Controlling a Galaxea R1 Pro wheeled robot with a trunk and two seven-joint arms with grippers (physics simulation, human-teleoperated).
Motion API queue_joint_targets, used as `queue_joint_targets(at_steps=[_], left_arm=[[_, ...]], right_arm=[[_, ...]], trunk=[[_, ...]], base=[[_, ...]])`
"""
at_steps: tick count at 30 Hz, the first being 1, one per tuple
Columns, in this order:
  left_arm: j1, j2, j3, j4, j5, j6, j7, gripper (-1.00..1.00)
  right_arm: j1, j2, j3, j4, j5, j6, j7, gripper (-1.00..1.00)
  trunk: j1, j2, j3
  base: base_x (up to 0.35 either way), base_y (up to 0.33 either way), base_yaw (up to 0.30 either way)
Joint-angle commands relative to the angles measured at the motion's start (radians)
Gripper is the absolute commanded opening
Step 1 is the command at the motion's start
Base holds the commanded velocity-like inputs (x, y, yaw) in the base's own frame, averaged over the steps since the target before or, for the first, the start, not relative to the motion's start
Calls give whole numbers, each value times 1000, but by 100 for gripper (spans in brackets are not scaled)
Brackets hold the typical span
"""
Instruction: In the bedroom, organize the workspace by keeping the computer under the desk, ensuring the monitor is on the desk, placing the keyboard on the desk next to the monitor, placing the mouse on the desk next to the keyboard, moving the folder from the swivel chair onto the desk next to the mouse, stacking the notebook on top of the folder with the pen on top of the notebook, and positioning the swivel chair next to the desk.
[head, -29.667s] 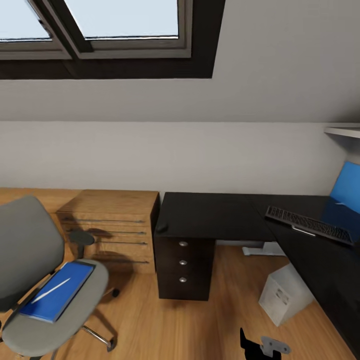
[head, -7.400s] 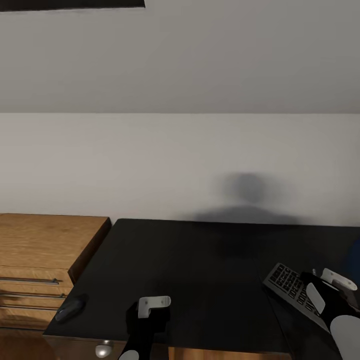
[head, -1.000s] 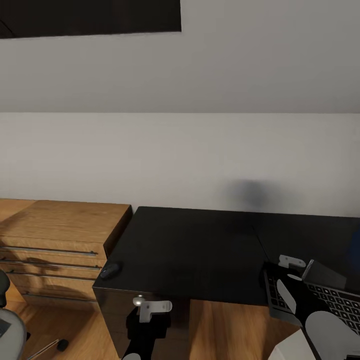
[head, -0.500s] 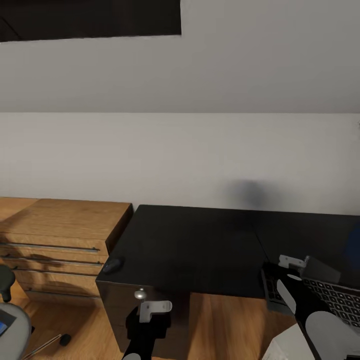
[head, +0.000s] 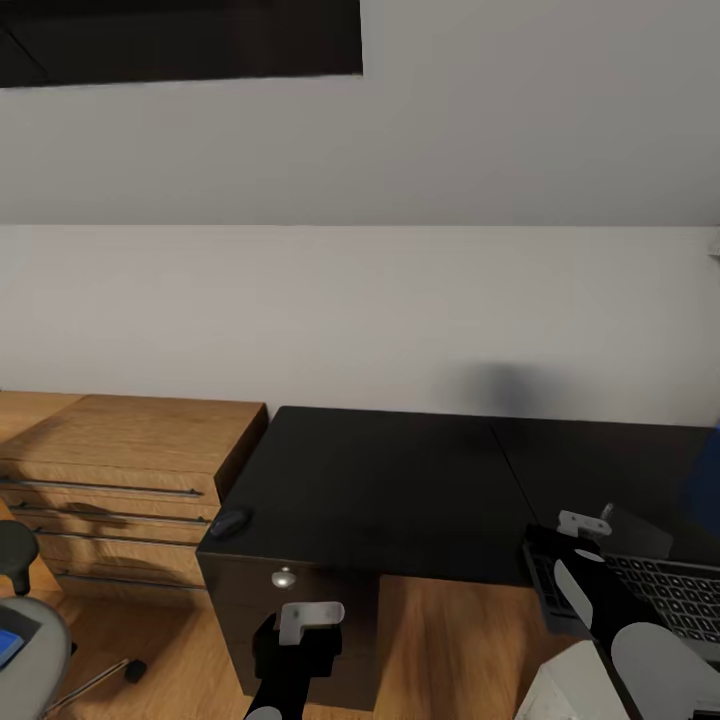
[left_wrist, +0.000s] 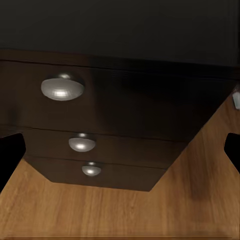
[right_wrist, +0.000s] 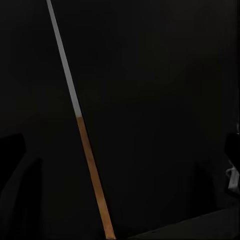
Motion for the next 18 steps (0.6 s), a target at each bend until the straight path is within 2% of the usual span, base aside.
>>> queue_joint_targets(at_steps=[1,13,18], left_arm=[[0,0,-1,-1,9,2,8,100],[0,1,0,-1,9,2,8,100],[0,0,0,-1,9,2,8,100]], right_arm=[[0,0,1,-2,-8,5,-4,100],[0,0,1,-2,-7,3,-4,100],[1,0,1,-2,-7,2,-4,100]], trunk=[[0,-1,-1],[0,-1,-1],[0,-1,-1]], base=[[-93,0,0],[-46,0,0],[-132,0,0]])
